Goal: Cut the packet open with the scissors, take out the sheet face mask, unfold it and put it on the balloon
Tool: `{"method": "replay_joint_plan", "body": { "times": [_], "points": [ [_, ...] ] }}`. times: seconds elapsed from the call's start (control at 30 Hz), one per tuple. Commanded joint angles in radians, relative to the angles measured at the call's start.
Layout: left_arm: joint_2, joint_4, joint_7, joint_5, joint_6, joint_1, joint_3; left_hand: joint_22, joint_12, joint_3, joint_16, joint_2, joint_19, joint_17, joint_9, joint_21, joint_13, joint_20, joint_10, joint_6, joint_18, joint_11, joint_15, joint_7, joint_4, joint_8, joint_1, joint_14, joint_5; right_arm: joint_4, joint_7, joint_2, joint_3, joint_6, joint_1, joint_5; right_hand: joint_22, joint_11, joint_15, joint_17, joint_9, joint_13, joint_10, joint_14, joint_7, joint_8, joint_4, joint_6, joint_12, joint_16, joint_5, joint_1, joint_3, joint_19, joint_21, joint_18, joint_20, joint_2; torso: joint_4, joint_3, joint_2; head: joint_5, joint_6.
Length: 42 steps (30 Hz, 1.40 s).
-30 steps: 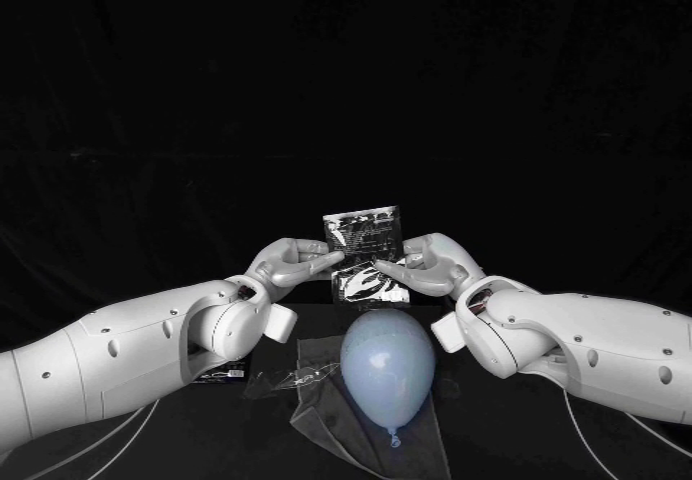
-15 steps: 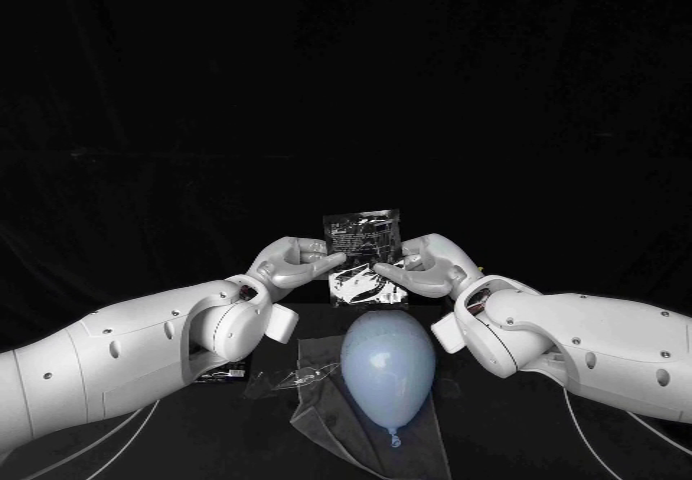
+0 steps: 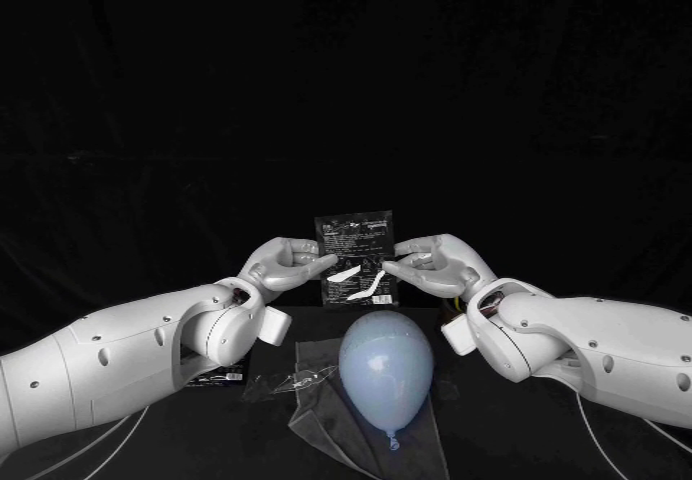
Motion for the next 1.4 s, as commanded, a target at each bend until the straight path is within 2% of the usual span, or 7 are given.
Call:
{"method": "replay_joint_plan", "body": {
  "times": [0.03, 0.23, 0.37, 0.5, 0.93, 1.13, 1.4],
  "points": [
    [-0.001, 0.006, 0.027, -0.036, -0.024, 0.001, 0.002, -0.003, -0.005, 0.04, -0.014, -0.015, 0.007, 0.006, 0.108, -0.007, 0.001, 0.001, 0.008, -0.008, 0.016, 0.0, 0.0, 0.001, -0.011, 0.009, -0.025, 0.015, 0.001, 0.004, 0.051, -0.008, 0.001, 0.005, 0.0, 0.022, -0.005, -0.005, 0.0, 0.005, -0.002, 0.001, -0.004, -0.01, 0.023, -0.006, 0.001, 0.009, 0.007, 0.013, -0.002, 0.007, -0.005, -0.002, -0.005, 0.008, 0.002, 0.022, -0.0002, 0.0003, 0.001, -0.001, 0.001],
    [-0.002, 0.009, 0.029, -0.059, -0.028, 0.001, 0.002, -0.004, -0.005, 0.057, -0.018, -0.021, 0.008, 0.009, 0.113, -0.009, 0.002, 0.001, 0.009, -0.01, 0.016, 0.0, 0.0, 0.002, -0.018, 0.011, -0.037, 0.017, 0.001, 0.005, 0.069, -0.014, 0.001, -0.002, 0.0, 0.049, -0.014, -0.017, -0.007, 0.017, -0.001, 0.002, 0.012, -0.009, 0.01, 0.002, 0.009, 0.035, 0.023, 0.036, -0.003, 0.035, 0.024, 0.011, -0.001, 0.009, -0.002, 0.084, 0.0, 0.0002, 0.0, -0.001, 0.002],
    [-0.003, 0.012, 0.029, -0.076, -0.03, 0.001, 0.002, -0.005, -0.005, 0.066, -0.02, -0.024, 0.009, 0.01, 0.117, -0.009, 0.002, 0.001, 0.009, -0.01, 0.016, 0.0, 0.0, 0.002, -0.022, 0.012, -0.043, 0.018, 0.001, 0.003, 0.078, -0.013, 0.001, -0.004, 0.0, 0.062, -0.015, -0.037, -0.021, 0.027, 0.01, 0.007, 0.053, 0.007, -0.01, 0.026, -0.019, 0.075, 0.048, 0.058, -0.004, 0.078, 0.051, 0.031, 0.008, 0.011, -0.012, 0.115, 0.0003, 0.0, 0.001, -0.001, 0.006],
    [-0.004, 0.015, 0.03, -0.092, -0.031, 0.001, 0.002, -0.006, -0.005, 0.074, -0.022, -0.026, 0.009, 0.012, 0.119, -0.01, 0.002, 0.001, 0.01, -0.011, 0.015, 0.0, 0.0, 0.003, -0.026, 0.013, -0.049, 0.019, 0.001, 0.001, 0.081, -0.006, 0.001, -0.001, 0.0, 0.067, -0.008, -0.056, -0.037, 0.036, 0.024, 0.009, 0.098, 0.035, -0.03, 0.05, -0.046, 0.11, 0.07, 0.083, -0.004, 0.095, 0.054, 0.064, 0.026, 0.01, -0.027, 0.123, 0.0007, -0.0001, 0.001, -0.001, 0.006],
    [-0.001, 0.021, 0.03, -0.109, -0.043, 0.001, 0.002, -0.007, -0.005, 0.094, -0.026, -0.033, 0.01, 0.016, 0.126, -0.011, 0.002, 0.001, 0.01, -0.013, 0.015, -0.001, 0.0, 0.007, -0.039, 0.015, -0.062, 0.021, 0.001, 0.0, 0.079, 0.012, 0.001, 0.009, 0.0, 0.054, 0.008, -0.08, -0.057, 0.041, 0.044, 0.007, 0.157, 0.076, -0.054, 0.08, -0.077, 0.148, 0.083, 0.096, -0.004, 0.092, 0.041, 0.095, 0.051, 0.008, -0.046, 0.118, 0.0007, -0.0002, 0.0, -0.002, 0.003],
    [-0.001, 0.022, 0.031, -0.11, -0.048, 0.001, 0.002, -0.008, -0.004, 0.101, -0.028, -0.036, 0.01, 0.018, 0.128, -0.011, 0.002, 0.001, 0.011, -0.014, 0.015, -0.001, 0.0, 0.008, -0.043, 0.016, -0.066, 0.021, 0.001, 0.0, 0.078, 0.014, 0.001, 0.013, -0.001, 0.062, 0.006, -0.068, -0.047, 0.036, 0.039, 0.0, 0.127, 0.055, -0.041, 0.065, -0.074, 0.125, 0.059, 0.077, -0.004, 0.064, 0.021, 0.085, 0.044, 0.005, -0.042, 0.081, -0.0003, 0.0003, 0.001, -0.002, 0.004],
    [-0.001, 0.025, 0.032, -0.11, -0.051, 0.001, 0.002, -0.008, -0.004, 0.11, -0.03, -0.038, 0.011, 0.02, 0.13, -0.012, 0.002, 0.001, 0.011, -0.015, 0.015, -0.001, 0.0, 0.009, -0.048, 0.016, -0.073, 0.022, 0.001, -0.003, 0.067, 0.017, 0.001, 0.018, -0.002, 0.066, 0.001, -0.064, -0.044, 0.037, 0.034, 0.0, 0.121, 0.048, -0.037, 0.057, -0.076, 0.121, 0.051, 0.07, -0.004, 0.063, 0.022, 0.08, 0.039, 0.006, -0.039, 0.074, 0.0, 0.0001, 0.001, -0.003, 0.008]
  ]
}}
